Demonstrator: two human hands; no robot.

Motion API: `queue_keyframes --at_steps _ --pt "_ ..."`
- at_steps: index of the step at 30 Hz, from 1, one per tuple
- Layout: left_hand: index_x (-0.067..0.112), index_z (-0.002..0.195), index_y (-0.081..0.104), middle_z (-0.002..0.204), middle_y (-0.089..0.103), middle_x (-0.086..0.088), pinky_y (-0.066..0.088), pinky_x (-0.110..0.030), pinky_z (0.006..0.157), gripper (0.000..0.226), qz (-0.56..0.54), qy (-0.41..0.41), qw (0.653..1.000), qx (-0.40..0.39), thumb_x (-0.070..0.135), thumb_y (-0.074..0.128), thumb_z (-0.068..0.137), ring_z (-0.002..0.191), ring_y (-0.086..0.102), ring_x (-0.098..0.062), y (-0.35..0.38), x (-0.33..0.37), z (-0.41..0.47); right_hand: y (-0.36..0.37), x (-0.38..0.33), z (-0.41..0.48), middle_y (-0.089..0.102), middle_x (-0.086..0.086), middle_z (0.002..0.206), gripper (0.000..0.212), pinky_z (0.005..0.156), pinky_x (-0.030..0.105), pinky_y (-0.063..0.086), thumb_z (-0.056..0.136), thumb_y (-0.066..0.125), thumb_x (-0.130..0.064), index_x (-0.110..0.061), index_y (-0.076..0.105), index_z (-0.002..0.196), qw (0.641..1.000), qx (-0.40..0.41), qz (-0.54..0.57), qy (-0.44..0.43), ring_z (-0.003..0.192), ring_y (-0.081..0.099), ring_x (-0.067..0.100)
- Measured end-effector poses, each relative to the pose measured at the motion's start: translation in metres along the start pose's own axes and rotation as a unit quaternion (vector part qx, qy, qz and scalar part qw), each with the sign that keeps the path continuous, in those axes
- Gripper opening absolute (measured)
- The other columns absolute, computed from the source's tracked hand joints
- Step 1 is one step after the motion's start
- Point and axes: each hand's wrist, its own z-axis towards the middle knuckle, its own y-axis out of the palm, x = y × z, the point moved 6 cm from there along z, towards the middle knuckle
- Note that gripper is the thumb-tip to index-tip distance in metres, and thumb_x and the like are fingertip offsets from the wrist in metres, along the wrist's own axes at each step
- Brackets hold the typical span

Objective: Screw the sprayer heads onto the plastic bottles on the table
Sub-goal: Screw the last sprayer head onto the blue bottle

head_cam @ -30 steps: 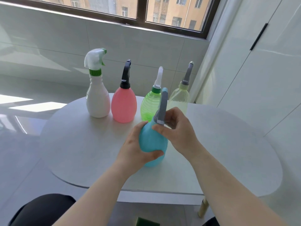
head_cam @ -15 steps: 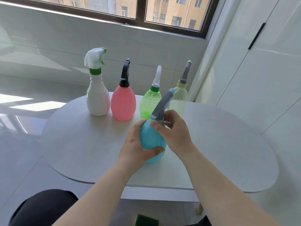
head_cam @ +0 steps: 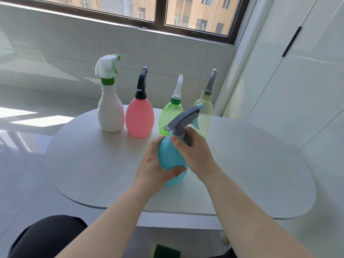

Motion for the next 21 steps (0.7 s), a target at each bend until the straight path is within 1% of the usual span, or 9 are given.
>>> queue_keyframes --at_steps 2,4,7,11,14,16,18,19,21 --pt "0.038 0.124 0.030 0.115 0.042 0.014 0.040 -0.031 0.089 0.085 0.003 -0.002 1.000 0.005 0.029 0.080 0.056 0.106 0.045 -0.011 0.001 -0.001 -0.001 -0.002 0.002 0.002 0.058 -0.003 0.085 0.015 0.071 0.012 0.042 0.078 0.064 -0.020 -0.022 0.050 0.081 0.999 0.036 -0.002 0.000 0.080 0.054 0.008" --pt "0.035 0.125 0.030 0.115 0.043 0.013 0.041 -0.032 0.091 0.086 0.004 0.002 1.000 0.009 0.028 0.080 0.056 0.107 0.046 -0.013 0.002 0.000 -0.001 -0.001 0.002 0.002 0.054 -0.012 0.076 0.022 0.061 0.001 0.038 0.074 0.069 -0.020 -0.024 0.048 0.075 0.997 0.078 -0.014 -0.008 0.071 0.053 -0.005" --pt "0.032 0.125 0.031 0.115 0.044 0.010 0.042 -0.036 0.093 0.085 -0.009 0.004 1.000 0.008 0.024 0.080 0.055 0.109 0.046 -0.015 0.003 0.000 -0.001 0.004 0.003 0.000 0.048 -0.018 0.071 0.030 0.057 -0.002 0.037 0.073 0.070 -0.022 -0.032 0.042 0.068 0.994 0.107 -0.008 -0.005 0.064 0.050 -0.009" --pt "0.040 0.115 0.030 0.112 0.046 0.010 0.041 -0.029 0.085 0.079 -0.021 0.010 1.000 -0.014 0.024 0.080 0.056 0.104 0.047 -0.013 0.002 0.000 0.002 0.008 0.015 -0.001 0.052 -0.016 0.078 0.022 0.060 0.010 0.040 0.075 0.066 -0.032 -0.033 0.044 0.073 0.995 0.057 0.041 0.074 0.073 0.051 -0.003" --pt "0.047 0.109 0.031 0.107 0.047 0.020 0.042 -0.013 0.073 0.077 -0.044 0.014 0.998 -0.042 0.020 0.081 0.057 0.098 0.049 -0.001 -0.001 0.000 0.006 0.005 0.016 -0.005 0.057 -0.011 0.091 0.013 0.070 0.016 0.044 0.081 0.059 -0.030 -0.037 0.048 0.081 0.996 0.003 0.056 0.064 0.085 0.054 0.001" --pt "0.051 0.105 0.034 0.106 0.046 0.025 0.044 -0.005 0.066 0.075 -0.062 0.016 0.996 -0.067 0.014 0.080 0.058 0.095 0.048 0.009 -0.002 0.000 0.009 0.002 0.016 -0.007 0.056 -0.007 0.104 0.017 0.074 0.011 0.044 0.085 0.052 -0.026 -0.040 0.051 0.096 0.996 -0.027 0.058 0.055 0.095 0.053 0.005" --pt "0.055 0.102 0.035 0.106 0.046 0.025 0.042 0.000 0.063 0.076 -0.072 0.021 0.993 -0.090 0.010 0.079 0.060 0.092 0.048 0.014 -0.002 0.000 0.011 -0.003 0.018 -0.006 0.056 -0.005 0.109 0.024 0.071 0.002 0.042 0.086 0.051 -0.022 -0.034 0.053 0.108 0.996 -0.024 0.064 0.052 0.096 0.053 0.005" --pt "0.057 0.101 0.034 0.106 0.046 0.025 0.041 0.001 0.062 0.077 -0.073 0.024 0.992 -0.097 0.010 0.078 0.060 0.093 0.048 0.014 -0.002 0.000 0.011 -0.004 0.018 -0.005 0.057 -0.003 0.108 0.023 0.074 0.005 0.044 0.086 0.053 -0.020 -0.033 0.055 0.103 0.996 -0.013 0.079 0.048 0.096 0.055 0.007" --pt "0.060 0.101 0.033 0.109 0.045 0.025 0.042 0.000 0.065 0.078 -0.074 0.023 0.991 -0.105 0.011 0.078 0.061 0.099 0.047 0.008 -0.002 -0.001 0.012 -0.006 0.016 -0.004 0.061 0.005 0.104 0.022 0.086 0.026 0.049 0.082 0.058 -0.012 -0.034 0.057 0.088 0.994 0.017 0.108 0.033 0.099 0.058 0.021"
